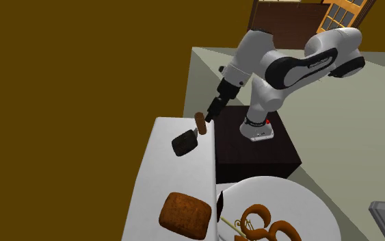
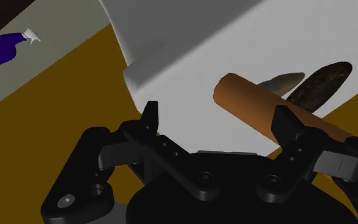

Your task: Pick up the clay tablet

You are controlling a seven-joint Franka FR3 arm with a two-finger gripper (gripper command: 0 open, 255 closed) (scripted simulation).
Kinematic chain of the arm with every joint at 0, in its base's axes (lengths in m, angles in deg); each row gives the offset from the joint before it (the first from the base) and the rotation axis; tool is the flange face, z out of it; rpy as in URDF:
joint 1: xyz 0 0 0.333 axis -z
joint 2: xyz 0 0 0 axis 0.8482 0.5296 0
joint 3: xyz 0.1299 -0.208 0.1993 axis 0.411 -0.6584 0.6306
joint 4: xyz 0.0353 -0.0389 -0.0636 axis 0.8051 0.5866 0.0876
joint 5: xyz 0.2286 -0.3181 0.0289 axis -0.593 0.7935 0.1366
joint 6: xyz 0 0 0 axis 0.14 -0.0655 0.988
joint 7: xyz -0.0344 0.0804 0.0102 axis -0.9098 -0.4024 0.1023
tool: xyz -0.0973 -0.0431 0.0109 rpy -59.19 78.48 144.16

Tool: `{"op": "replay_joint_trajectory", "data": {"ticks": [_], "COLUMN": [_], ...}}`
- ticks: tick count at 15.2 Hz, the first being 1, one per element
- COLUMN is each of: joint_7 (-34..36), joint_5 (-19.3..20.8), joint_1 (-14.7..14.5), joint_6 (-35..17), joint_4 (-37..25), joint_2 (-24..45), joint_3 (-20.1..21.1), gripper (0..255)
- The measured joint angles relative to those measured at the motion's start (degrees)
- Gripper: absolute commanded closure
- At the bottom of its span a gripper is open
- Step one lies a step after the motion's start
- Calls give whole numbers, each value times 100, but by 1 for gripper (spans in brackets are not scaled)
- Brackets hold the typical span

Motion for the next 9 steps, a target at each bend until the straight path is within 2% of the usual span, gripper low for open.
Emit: {"op": "replay_joint_trajectory", "data": {"ticks": [5, 9], "joint_7": [1202, 2180], "joint_5": [-555, -762], "joint_1": [415, 1094], "joint_6": [-1124, -1873], "joint_4": [-316, -834], "joint_2": [271, 506], "joint_3": [1106, 2010], "gripper": [0, 0]}}
